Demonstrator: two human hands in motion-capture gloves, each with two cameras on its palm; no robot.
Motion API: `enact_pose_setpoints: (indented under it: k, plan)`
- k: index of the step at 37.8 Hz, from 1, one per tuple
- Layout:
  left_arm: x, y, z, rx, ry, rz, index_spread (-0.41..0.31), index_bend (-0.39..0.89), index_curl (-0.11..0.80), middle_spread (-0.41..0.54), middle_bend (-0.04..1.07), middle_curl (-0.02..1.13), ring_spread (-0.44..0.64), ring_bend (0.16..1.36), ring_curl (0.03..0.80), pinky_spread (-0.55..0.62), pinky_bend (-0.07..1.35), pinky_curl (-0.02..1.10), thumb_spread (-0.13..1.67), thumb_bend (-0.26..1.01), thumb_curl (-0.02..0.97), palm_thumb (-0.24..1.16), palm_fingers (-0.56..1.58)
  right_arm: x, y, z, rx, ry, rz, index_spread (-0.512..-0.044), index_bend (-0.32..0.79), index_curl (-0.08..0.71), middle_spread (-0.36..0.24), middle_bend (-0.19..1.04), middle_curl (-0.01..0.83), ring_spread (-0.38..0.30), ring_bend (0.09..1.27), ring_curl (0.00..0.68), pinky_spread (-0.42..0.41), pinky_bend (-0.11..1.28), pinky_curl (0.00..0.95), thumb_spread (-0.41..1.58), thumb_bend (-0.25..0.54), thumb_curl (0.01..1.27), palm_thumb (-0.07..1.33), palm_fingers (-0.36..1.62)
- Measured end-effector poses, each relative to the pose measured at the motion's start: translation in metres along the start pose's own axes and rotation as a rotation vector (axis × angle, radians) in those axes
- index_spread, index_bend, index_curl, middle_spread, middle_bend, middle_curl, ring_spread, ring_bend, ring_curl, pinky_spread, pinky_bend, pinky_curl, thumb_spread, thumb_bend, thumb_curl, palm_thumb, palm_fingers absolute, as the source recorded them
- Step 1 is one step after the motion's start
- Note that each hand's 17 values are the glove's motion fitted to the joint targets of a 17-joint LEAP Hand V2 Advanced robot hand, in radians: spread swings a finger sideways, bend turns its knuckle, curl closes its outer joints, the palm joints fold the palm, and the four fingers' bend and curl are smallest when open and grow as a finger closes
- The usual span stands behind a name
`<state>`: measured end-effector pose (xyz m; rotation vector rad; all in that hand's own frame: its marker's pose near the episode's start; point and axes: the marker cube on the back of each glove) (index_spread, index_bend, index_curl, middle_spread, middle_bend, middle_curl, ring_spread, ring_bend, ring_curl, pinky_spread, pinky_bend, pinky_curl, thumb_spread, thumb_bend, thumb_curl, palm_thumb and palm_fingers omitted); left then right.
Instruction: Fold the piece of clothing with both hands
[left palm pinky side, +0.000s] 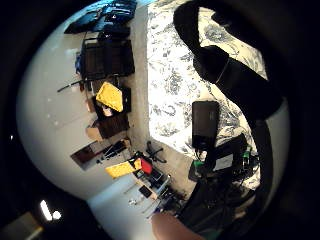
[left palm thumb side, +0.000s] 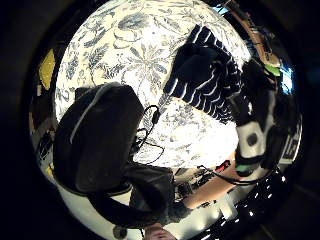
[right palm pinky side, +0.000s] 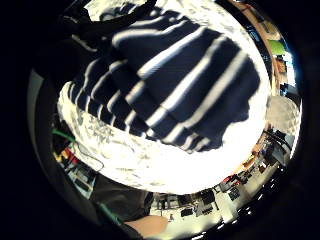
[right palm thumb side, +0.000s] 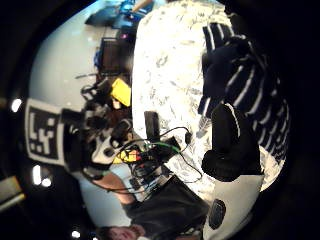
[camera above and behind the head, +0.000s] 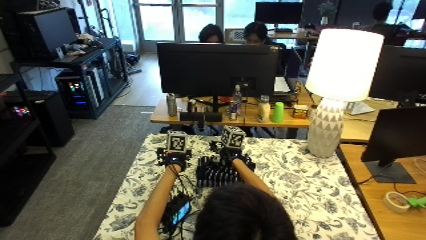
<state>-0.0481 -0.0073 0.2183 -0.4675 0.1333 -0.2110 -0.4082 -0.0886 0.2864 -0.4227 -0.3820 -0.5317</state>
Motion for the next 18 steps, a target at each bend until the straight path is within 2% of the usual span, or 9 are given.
enact_pose_setpoints:
  k: [2, 6, 9, 13, 18]
  plan:
    - [0.0, 0.001, -0.002, 0.011, 0.0, -0.003, 0.053, 0.09, 0.147, 0.176, 0.19, 0.35, 0.26, 0.76, 0.316, 0.25, 0.86, 0.36, 1.21, -0.01, 0.203, 0.12, 0.17, 0.002, 0.016, -0.019, 0.053, 0.057, 0.106, -0.285, 0.12, 0.185, -0.033, 0.22, 0.424, -0.041, 0.58, 0.376, 0.085, 0.68, 0.369, 1.06, -0.01, 0.51, 0.93, 0.48]
    - [0.001, 0.008, -0.007, 0.027, -0.023, -0.018, 0.053, 0.1, 0.15, 0.177, 0.19, 0.35, 0.26, 0.76, 0.314, 0.25, 0.86, 0.36, 1.21, -0.01, 0.202, 0.12, 0.17, 0.007, 0.06, -0.058, 0.02, 0.093, 0.172, -0.285, 0.12, 0.192, -0.034, 0.25, 0.427, -0.032, 0.56, 0.369, 0.106, 0.64, 0.356, 1.13, -0.011, 0.5, 0.92, 0.52]
    - [0.005, 0.015, -0.011, 0.007, -0.045, 0.005, 0.053, 0.1, 0.151, 0.177, 0.19, 0.35, 0.26, 0.76, 0.313, 0.25, 0.86, 0.36, 1.22, -0.02, 0.202, 0.12, 0.17, 0.014, 0.085, -0.083, 0.106, 0.148, 0.098, -0.28, 0.12, 0.198, -0.034, 0.25, 0.428, -0.028, 0.55, 0.369, 0.116, 0.62, 0.349, 1.16, -0.012, 0.49, 0.91, 0.53]
    - [0.008, 0.013, -0.022, 0.029, -0.083, 0.001, 0.053, 0.09, 0.152, 0.177, 0.19, 0.35, 0.26, 0.76, 0.312, 0.25, 0.86, 0.36, 1.22, -0.01, 0.203, 0.12, 0.17, 0.025, 0.117, -0.106, 0.138, 0.16, 0.05, -0.279, 0.11, 0.202, -0.034, 0.26, 0.427, -0.03, 0.55, 0.371, 0.124, 0.59, 0.344, 1.19, -0.012, 0.47, 0.91, 0.55]
    - [0.019, 0.008, -0.05, 0.055, -0.107, 0.017, 0.053, 0.09, 0.151, 0.173, 0.19, 0.35, 0.25, 0.76, 0.312, 0.25, 0.86, 0.36, 1.22, -0.01, 0.204, 0.11, 0.17, 0.088, 0.126, -0.139, 0.279, 0.137, -0.005, -0.281, 0.12, 0.208, -0.041, 0.27, 0.427, -0.041, 0.55, 0.367, 0.114, 0.55, 0.334, 1.22, -0.014, 0.46, 0.9, 0.6]
